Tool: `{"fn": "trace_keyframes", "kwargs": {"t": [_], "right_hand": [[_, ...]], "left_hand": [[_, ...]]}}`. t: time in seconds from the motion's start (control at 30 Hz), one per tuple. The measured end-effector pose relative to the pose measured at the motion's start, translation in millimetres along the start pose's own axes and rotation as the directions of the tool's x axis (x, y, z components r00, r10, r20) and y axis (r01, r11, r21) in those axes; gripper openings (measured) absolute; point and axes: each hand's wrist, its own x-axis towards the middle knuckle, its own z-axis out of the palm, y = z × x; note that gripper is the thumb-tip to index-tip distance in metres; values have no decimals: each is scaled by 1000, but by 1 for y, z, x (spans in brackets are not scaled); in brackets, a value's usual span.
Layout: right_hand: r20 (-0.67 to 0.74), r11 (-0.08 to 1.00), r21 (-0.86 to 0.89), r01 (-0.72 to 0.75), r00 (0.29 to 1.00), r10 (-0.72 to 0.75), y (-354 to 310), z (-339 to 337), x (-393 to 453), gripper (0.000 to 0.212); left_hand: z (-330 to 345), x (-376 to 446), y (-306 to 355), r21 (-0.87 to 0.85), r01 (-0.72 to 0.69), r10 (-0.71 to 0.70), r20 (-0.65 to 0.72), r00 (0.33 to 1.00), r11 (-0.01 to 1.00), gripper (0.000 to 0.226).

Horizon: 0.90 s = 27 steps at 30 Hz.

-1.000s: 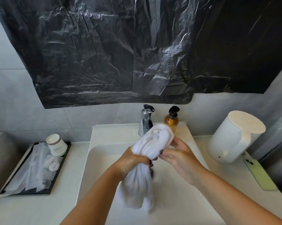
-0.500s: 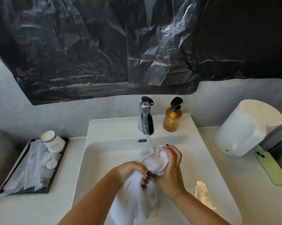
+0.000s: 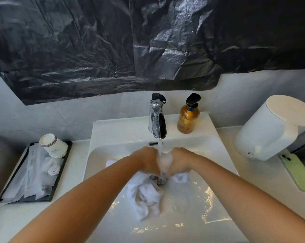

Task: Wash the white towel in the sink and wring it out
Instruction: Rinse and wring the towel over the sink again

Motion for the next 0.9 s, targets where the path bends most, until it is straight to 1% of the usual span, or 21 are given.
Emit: {"fn": "trace_keyframes", "kwargs": {"t": [0.07, 0.13, 0.2, 0.23, 0.27, 0.33, 0.37, 0.4, 0.43, 0.47, 0.5, 0.53, 0.57, 0.6, 0.63, 0.67, 0.7, 0.73, 0.77, 0.83, 0.9], "right_hand": [[132, 986, 164, -40, 991, 18, 2, -5, 3, 32], [221, 925, 368, -99, 975, 16, 5, -2, 3, 20], [299, 764, 617, -190, 954, -5, 12, 10, 2, 10], [326, 668, 709, -226, 945, -26, 14, 17, 2, 12], [340, 598, 763, -245, 939, -48, 16, 23, 1, 23], [339, 554, 793, -255, 939, -52, 17, 29, -2, 47], [310, 530, 815, -234, 949, -57, 15, 28, -7, 52], [255, 480, 856, -194, 965, -64, 14, 27, -12, 52], [167, 390, 912, -126, 983, -73, 12, 26, -17, 52], [45, 277, 960, -26, 997, -62, 11, 25, -23, 51], [-105, 197, 974, 110, 994, -33, 10, 26, -29, 53], [-269, 205, 943, 262, 963, 5, 11, 29, -35, 57], [-435, 324, 856, 404, 900, 26, 11, 34, -40, 64], [-582, 525, 689, 499, 813, -8, 12, 39, -44, 72], [-678, 716, 458, 527, 728, -102, 14, 45, -43, 80], [-726, 831, 218, 513, 654, -213, 15, 51, -41, 88], [-747, 872, 17, 489, 586, -314, 16, 54, -36, 96], [-751, 870, -133, 476, 524, -401, 16, 55, -31, 103], [-751, 848, -239, 473, 464, -470, 15, 54, -26, 107], [-749, 802, -336, 494, 376, -545, 11, 50, -17, 108], [-768, 772, -342, 536, 314, -558, 10, 49, -10, 103]], "left_hand": [[-2, -1, 2, 202, -24, 44, -94, 995, 979, 40], [-1, 1, 1, 401, -46, 119, -159, 980, 915, 34], [1, 4, -3, 519, -84, 218, -203, 955, 851, 48], [3, 4, -5, 534, -110, 262, -217, 940, 838, 59], [6, 5, -8, 526, -135, 295, -233, 927, 840, 65], [11, 6, -13, 459, -159, 314, -285, 905, 874, 63], [12, 5, -16, 374, -147, 280, -330, 901, 916, 58], [12, 5, -21, 236, -126, 209, -370, 906, 964, 52], [10, 5, -26, 56, -105, 119, -390, 913, 993, 48], [8, 5, -32, -133, -84, 28, -378, 925, 988, 42], [6, 6, -38, -306, -62, -47, -338, 940, 950, 36], [2, 5, -42, -450, -35, -101, -276, 956, 892, 32], [-1, 3, -45, -575, -8, -132, -201, 971, 818, 34], [-3, 2, -47, -671, 16, -136, -128, 982, 742, 36], [-5, 0, -48, -741, 31, -111, -59, 992, 671, 35], [-6, -3, -48, -783, 49, -71, 6, 997, 620, 32], [-7, -6, -47, -802, 80, -32, 76, 997, 592, 30], [-8, -9, -46, -803, 117, 1, 145, 989, 585, 31], [-8, -12, -43, -795, 147, 43, 212, 976, 588, 31], [-5, -16, -38, -796, 175, 134, 304, 943, 579, 24], [-1, -18, -29, -805, 192, 192, 353, 916, 561, 12]]}}
